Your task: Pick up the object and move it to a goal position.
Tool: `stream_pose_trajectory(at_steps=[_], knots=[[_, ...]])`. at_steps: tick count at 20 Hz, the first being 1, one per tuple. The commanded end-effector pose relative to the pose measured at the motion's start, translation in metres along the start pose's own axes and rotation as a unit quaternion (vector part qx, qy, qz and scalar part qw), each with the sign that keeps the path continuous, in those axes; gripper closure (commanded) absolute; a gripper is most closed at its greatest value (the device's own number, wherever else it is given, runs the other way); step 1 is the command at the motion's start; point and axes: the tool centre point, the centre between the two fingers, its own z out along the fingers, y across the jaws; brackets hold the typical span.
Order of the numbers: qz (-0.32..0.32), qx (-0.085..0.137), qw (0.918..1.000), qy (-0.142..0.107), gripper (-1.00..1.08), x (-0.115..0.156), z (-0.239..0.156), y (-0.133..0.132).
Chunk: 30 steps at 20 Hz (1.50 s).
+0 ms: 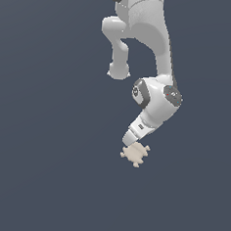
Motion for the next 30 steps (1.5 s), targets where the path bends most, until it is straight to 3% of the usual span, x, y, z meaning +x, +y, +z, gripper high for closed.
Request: stream_pose_trajectory(at_steps=[1, 20, 21, 30], knots=[[-0.029, -0.008, 0.9995, -0.005, -1.0, 0.005, 0.004, -0.005], [-0.055, -0.014, 0.9984, -0.01, -1.0, 0.008, 0.038, -0.01], [-0.055, -0.014, 0.9984, -0.01, 1.08, 0.008, 0.038, -0.01], [-0.055, -0.014, 0.9984, -0.01, 1.08, 0.008, 0.038, -0.01]])
